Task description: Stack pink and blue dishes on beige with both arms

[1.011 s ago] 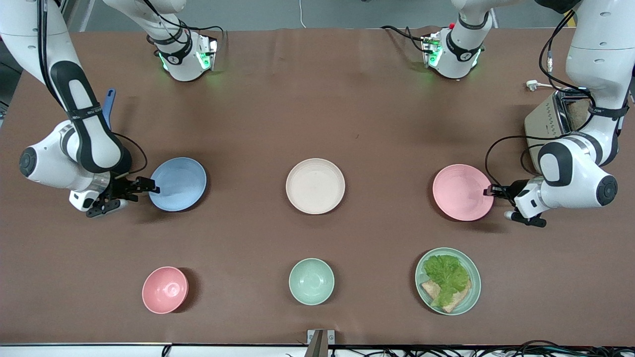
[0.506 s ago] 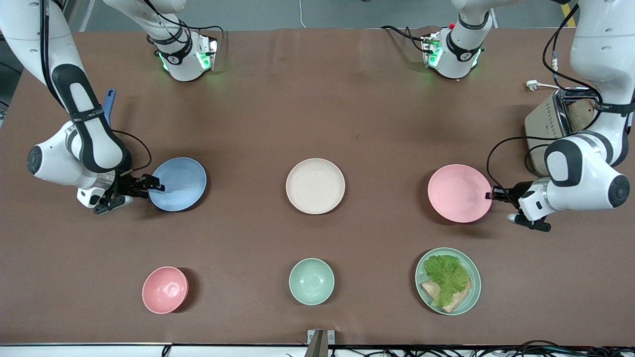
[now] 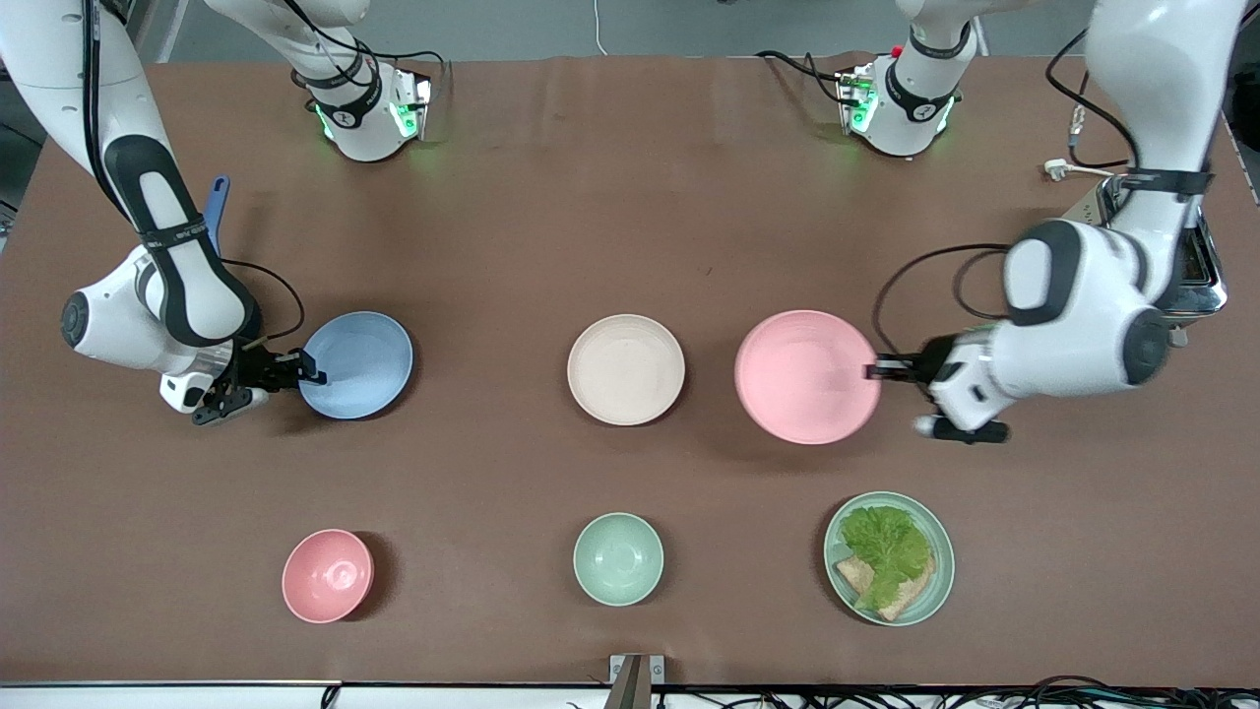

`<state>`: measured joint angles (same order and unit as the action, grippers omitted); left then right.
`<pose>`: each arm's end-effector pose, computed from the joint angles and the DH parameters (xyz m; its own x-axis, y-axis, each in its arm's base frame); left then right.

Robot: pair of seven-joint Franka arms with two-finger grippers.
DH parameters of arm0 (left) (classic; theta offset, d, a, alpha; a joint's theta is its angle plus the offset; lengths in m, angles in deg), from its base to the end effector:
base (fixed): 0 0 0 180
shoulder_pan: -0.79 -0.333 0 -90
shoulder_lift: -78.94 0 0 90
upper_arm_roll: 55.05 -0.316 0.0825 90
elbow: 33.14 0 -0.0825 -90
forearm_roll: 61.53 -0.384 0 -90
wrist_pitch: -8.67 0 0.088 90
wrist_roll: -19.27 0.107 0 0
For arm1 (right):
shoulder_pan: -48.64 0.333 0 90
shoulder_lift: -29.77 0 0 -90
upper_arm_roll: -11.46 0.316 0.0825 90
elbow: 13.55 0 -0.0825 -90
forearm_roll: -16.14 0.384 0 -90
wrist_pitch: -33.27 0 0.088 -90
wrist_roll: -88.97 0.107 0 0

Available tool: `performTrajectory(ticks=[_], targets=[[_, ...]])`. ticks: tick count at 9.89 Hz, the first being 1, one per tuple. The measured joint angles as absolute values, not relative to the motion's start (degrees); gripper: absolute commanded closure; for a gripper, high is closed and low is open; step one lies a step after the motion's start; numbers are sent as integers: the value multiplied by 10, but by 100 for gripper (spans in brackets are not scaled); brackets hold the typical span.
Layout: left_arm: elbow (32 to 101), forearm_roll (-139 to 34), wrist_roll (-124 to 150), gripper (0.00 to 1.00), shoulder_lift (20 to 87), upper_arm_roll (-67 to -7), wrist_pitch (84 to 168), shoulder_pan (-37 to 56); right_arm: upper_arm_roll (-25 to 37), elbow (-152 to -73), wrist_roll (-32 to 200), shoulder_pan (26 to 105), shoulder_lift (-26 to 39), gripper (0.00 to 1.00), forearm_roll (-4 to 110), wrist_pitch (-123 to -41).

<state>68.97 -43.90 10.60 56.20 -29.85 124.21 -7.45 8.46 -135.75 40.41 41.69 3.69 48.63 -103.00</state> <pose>0.6053 -0.1808 0.3477 0.9745 -0.0173 -0.2238 0.0706 -0.9230 0.3783 0.5429 -0.0903 0.1754 0.9761 0.2156 0.0265 0.2101 -0.9059 -0.3676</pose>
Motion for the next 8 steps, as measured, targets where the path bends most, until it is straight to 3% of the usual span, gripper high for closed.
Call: performTrajectory(ticks=[5,8], targets=[[709,-479,-144,100,499,-281,1430,94,83,-1354,401,415,38,100,498,-1020],[710,-540,-202,100,454,-282,1454,115,41,-1300,433,415,43,100,500,-894]])
